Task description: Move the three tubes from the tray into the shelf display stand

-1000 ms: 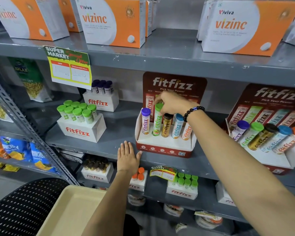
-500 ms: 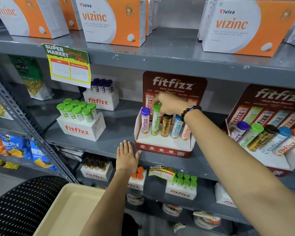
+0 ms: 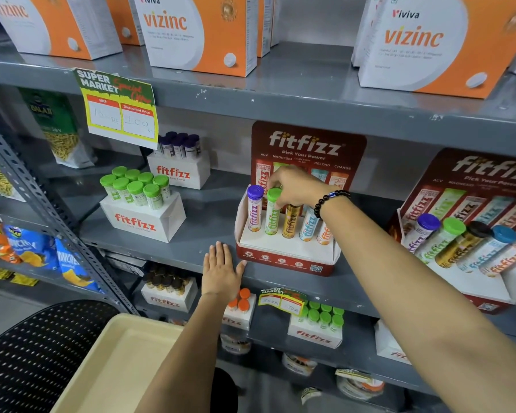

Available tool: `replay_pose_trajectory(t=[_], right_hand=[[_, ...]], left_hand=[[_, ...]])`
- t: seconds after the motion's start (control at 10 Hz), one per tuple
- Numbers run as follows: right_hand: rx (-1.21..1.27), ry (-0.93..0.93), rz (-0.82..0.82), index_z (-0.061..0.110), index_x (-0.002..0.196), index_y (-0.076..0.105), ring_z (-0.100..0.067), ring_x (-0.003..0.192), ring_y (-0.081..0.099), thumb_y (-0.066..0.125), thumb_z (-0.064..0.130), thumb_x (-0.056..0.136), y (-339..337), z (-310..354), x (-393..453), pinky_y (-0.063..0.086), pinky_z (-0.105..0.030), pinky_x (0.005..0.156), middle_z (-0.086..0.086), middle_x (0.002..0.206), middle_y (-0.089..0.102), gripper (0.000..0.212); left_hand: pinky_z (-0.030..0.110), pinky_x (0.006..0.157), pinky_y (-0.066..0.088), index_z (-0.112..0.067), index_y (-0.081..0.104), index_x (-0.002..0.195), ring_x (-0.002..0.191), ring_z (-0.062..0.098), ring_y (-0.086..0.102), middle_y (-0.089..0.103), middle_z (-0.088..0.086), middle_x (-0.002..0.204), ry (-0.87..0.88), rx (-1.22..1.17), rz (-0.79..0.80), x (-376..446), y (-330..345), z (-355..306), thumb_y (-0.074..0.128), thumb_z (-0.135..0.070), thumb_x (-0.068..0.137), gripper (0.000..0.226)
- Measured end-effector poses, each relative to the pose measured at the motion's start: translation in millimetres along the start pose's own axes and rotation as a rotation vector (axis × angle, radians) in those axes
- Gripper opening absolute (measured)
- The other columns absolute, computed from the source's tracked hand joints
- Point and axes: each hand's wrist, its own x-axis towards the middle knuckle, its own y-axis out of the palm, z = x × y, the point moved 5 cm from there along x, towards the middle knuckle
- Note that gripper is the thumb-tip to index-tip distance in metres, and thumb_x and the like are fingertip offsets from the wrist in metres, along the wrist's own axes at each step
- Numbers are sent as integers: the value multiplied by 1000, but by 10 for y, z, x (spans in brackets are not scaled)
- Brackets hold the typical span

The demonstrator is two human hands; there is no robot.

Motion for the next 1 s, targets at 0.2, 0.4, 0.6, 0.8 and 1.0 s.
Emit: replay_pose_trajectory(t=[0.2, 0.4, 0.6, 0.8, 1.0], right_hand=[[40, 39, -38, 10, 98, 66, -13, 72, 52, 81, 14, 65, -26, -5, -68, 39, -22, 52, -1, 90, 52, 37], [49, 17, 1, 9, 100, 64, -17, 79, 55, 81, 14, 67, -3, 3, -54, 35, -20, 48, -5, 98, 59, 38], [53, 7, -9, 9, 104, 63, -18, 84, 56, 80, 12, 69, 25, -13, -44, 42, -25, 62, -9, 107, 62, 39], [127, -16, -56, 8, 129, 47, -28, 111, 55, 73, 12, 74, 56, -23, -299, 47, -35, 89, -13, 131, 53, 61], [96, -47, -556, 5, 133, 41, -31, 125, 47, 56, 19, 90, 81, -58, -1159, 37, -38, 105, -16, 136, 51, 48]], left_hand=[[38, 118, -3, -9, -8, 146, 144, 27, -11, -9, 12, 157, 5, -3, 4, 10, -6, 3, 7, -51, 95, 68], [39, 117, -4, -9, -9, 146, 144, 27, -11, -10, 12, 157, -4, 5, 16, 19, 16, 6, 8, -51, 96, 67], [38, 116, -4, -8, -10, 145, 143, 27, -11, -11, 12, 157, -14, 6, 52, 38, 8, 7, 9, -51, 96, 68], [41, 119, 2, -4, -3, 146, 144, 30, -5, -4, 17, 157, -29, -97, 86, -102, -107, -49, 17, -49, 97, 69], [39, 118, -1, -3, -2, 145, 144, 30, -6, -2, 18, 157, 116, -135, -187, -610, -314, -307, 17, -48, 97, 68]])
